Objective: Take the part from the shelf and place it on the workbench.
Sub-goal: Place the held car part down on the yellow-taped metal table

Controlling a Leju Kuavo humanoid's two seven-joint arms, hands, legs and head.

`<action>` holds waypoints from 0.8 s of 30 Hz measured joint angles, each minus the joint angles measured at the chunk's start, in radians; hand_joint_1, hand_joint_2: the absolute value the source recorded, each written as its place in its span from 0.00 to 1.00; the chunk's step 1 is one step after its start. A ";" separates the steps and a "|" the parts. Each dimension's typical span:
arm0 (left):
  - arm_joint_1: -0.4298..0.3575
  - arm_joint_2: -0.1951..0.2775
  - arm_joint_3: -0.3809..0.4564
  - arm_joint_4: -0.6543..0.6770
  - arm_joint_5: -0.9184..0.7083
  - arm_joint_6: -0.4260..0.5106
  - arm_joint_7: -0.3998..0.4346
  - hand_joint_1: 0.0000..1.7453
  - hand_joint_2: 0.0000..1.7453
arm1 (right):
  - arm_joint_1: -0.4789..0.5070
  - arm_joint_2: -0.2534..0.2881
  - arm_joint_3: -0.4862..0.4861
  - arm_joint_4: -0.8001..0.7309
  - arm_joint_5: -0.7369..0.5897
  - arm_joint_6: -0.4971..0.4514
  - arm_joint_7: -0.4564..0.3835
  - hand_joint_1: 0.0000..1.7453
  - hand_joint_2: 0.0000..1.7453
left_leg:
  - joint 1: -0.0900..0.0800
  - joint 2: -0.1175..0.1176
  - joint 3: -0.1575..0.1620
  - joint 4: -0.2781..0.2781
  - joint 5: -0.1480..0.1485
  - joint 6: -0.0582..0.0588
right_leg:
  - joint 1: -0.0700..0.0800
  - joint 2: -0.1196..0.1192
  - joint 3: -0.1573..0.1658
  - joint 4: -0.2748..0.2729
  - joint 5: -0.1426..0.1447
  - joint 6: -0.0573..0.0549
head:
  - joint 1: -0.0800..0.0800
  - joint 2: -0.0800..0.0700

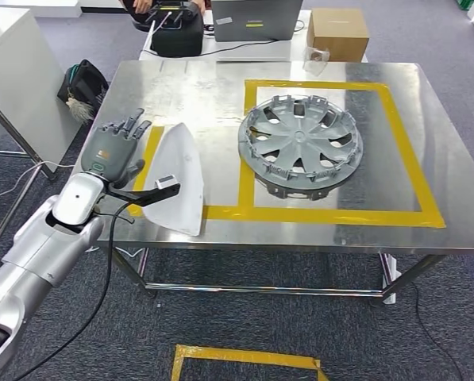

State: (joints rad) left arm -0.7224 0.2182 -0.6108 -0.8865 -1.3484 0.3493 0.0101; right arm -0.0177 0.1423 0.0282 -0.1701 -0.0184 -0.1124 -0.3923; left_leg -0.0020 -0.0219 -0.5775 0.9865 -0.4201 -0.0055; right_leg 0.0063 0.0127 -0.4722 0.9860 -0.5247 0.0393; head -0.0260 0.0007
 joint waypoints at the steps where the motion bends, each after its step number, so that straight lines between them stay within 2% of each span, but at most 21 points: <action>1: -0.001 0.000 0.000 0.000 0.002 -0.003 -0.003 0.00 0.00 | 0.000 0.000 0.000 0.000 0.000 0.000 0.000 0.00 0.00 | 0.000 0.000 0.000 0.000 0.000 0.000 | 0.000 0.000 0.000 0.000 0.000 0.000 | 0.000 0.000; 11: -0.005 0.000 0.000 0.001 0.002 -0.010 -0.021 0.00 0.00 | 0.000 0.000 0.000 0.000 -0.001 0.004 0.002 0.00 0.00 | 0.000 0.000 0.000 0.000 0.000 0.000 | 0.000 0.000 0.000 0.000 0.000 0.000 | 0.000 0.000; 24: -0.005 0.002 0.009 0.001 -0.018 0.029 0.006 0.00 0.00 | 0.000 0.000 -0.001 0.000 -0.001 0.005 0.003 0.00 0.00 | -0.003 0.000 0.000 0.002 -0.001 0.001 | -0.002 0.000 0.001 -0.001 0.001 0.001 | 0.000 0.000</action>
State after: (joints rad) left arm -0.7278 0.2204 -0.6019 -0.8854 -1.3664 0.3781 0.0156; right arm -0.0178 0.1424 0.0270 -0.1701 -0.0191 -0.1078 -0.3891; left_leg -0.0048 -0.0221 -0.5776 0.9883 -0.4211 -0.0040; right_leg 0.0044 0.0127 -0.4715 0.9849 -0.5240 0.0407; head -0.0263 0.0008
